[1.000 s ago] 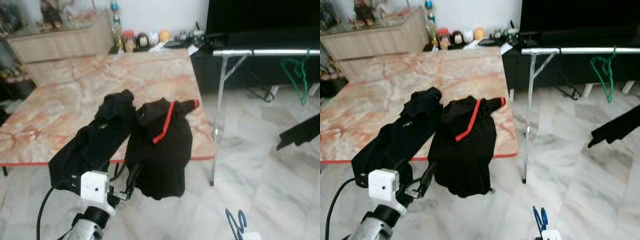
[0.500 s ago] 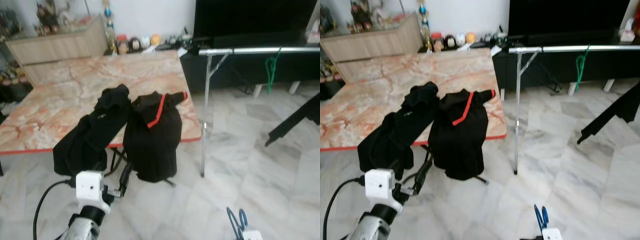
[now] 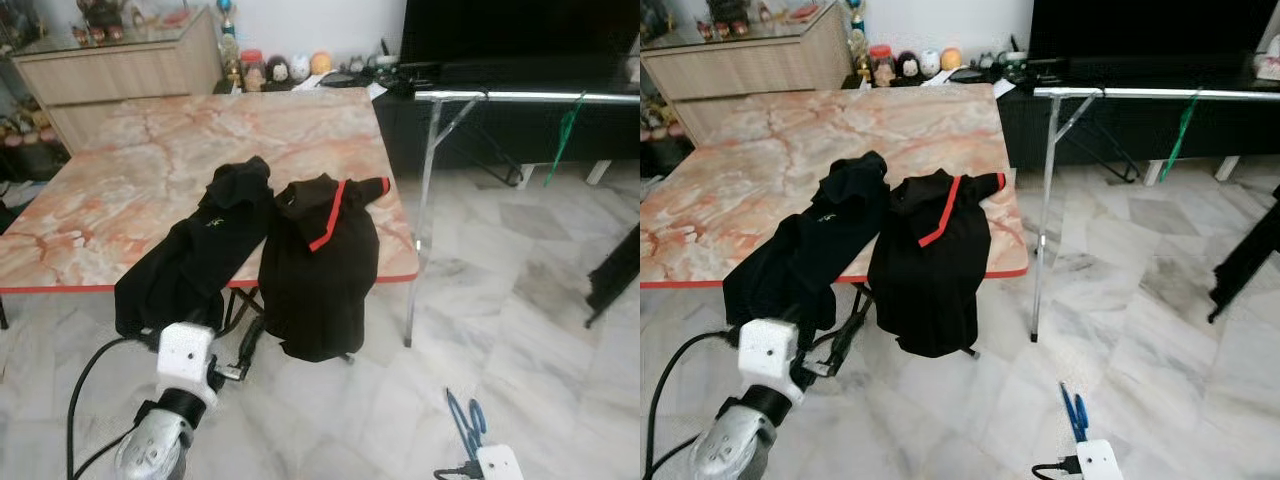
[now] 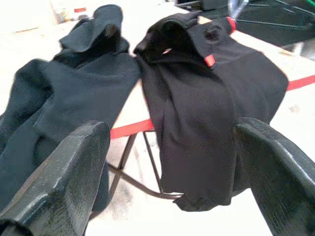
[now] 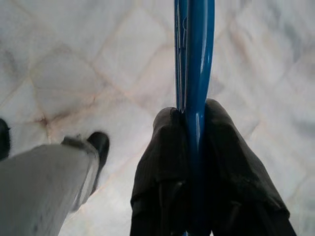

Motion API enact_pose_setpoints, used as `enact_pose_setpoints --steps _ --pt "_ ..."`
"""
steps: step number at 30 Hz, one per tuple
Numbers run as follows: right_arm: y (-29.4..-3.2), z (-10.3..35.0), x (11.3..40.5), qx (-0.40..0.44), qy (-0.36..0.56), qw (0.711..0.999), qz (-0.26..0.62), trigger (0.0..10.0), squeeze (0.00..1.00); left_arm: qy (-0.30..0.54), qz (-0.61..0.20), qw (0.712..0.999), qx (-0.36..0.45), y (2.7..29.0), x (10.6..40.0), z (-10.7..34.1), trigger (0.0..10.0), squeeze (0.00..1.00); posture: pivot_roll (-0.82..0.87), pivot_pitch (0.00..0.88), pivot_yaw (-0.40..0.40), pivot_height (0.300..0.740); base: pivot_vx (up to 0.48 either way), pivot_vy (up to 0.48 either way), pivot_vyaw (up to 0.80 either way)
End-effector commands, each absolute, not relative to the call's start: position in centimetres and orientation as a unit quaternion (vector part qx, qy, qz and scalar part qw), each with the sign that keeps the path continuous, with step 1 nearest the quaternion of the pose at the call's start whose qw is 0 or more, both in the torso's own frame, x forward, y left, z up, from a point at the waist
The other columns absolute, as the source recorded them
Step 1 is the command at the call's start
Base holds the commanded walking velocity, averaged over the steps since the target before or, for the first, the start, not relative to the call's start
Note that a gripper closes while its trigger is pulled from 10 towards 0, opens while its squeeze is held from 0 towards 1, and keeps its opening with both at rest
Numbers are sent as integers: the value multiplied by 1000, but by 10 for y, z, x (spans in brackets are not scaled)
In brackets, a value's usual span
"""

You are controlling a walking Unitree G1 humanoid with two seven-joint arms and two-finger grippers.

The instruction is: Hang hanger

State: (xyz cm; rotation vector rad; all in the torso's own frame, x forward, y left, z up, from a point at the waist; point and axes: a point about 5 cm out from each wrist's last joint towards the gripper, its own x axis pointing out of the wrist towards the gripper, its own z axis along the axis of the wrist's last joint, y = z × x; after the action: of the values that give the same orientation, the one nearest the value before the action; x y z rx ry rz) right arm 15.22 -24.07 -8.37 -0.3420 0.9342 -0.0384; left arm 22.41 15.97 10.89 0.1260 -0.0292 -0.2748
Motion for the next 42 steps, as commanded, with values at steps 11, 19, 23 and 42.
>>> enact_pose_setpoints --steps 11,19,23,42 --pt "-264 -24 245 -193 355 914 24 10000 0 2 -166 984 72 156 225 100 10000 0 -61 0 7 732 0 0 0" --pt "-236 -50 223 -172 413 892 71 10000 0 30 -113 991 65 173 213 87 10000 0 -21 0 -7 732 0 0 0" --pt "-225 -60 213 -174 435 878 94 10000 0 53 -61 995 57 196 203 74 10000 0 82 0 -56 732 0 0 0" --pt "-222 -86 170 -89 513 853 -16 10000 0 358 119 925 -51 242 144 -70 10000 0 2 0 16 732 0 0 0"
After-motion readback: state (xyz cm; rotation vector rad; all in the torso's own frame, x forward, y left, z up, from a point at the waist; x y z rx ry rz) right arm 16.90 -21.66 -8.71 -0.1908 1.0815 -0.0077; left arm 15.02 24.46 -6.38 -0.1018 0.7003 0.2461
